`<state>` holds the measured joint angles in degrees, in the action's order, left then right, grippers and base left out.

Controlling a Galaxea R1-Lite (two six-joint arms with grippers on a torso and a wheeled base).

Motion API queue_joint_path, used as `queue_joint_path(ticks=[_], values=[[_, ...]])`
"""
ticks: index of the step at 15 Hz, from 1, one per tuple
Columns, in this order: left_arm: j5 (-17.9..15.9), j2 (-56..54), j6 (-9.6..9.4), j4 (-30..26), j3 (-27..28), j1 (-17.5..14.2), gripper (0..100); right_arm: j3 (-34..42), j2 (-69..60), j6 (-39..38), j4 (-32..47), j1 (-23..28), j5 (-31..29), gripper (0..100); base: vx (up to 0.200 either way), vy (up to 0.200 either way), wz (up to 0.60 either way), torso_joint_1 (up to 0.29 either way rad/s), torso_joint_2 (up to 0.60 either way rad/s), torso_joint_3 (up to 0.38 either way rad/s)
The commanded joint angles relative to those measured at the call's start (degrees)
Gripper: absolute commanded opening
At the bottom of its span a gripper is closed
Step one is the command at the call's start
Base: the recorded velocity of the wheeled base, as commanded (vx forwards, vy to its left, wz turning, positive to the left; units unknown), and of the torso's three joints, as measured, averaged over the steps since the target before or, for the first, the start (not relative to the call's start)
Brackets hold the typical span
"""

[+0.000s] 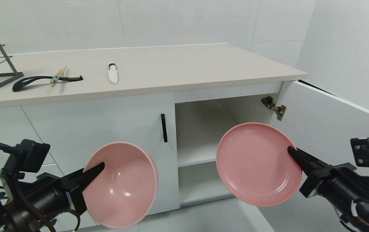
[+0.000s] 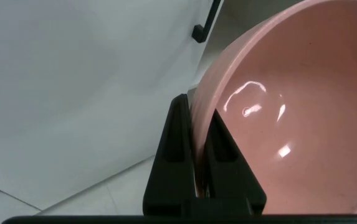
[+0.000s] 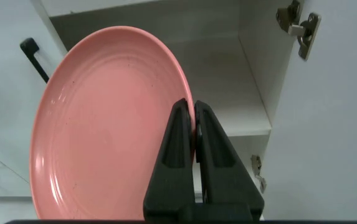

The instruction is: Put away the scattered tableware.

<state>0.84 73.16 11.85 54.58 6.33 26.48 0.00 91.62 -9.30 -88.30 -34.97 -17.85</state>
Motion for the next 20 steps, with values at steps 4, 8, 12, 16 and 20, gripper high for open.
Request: queue_joint_path(ticks=[4, 8, 12, 16, 20], values=[[0.0, 1.6, -0.25, -0.3, -0.1, 0.0, 0, 0.0, 0.6, 0.0, 0.1, 0.0, -0.1, 0, 0.0, 0.0, 0.0, -0.007, 0.03, 0.023], [-0.1, 2.0, -0.51, 0.2, -2.0, 1.1, 0, 0.0, 0.6, 0.0, 0.4, 0.0, -0.1, 0, 0.15, 0.0, 0.0, 0.001, 0.0, 0.004], [-0.1, 1.9, -6.84, 0.2, -5.4, 5.3, 0, 0.0, 1.3, -2.6, 3.1, -1.3, 0.0, 0, 0.0, 0.0, 0.0, 0.0, 0.0, 0.0], [0.1, 2.5, -8.69, 0.4, -4.9, 5.0, 0, 0.0, 1.8, -9.4, 2.7, -2.5, 0.0, 0, 0.0, 0.0, 0.0, 0.0, 0.0, 0.0], [0.1, 4.2, -8.6, 2.1, -5.4, 5.1, 0, 0.0, 10.6, -14.0, 1.5, -3.3, 0.0, 0, 0.1, 0.0, 0.0, 0.001, 0.0, 0.004]])
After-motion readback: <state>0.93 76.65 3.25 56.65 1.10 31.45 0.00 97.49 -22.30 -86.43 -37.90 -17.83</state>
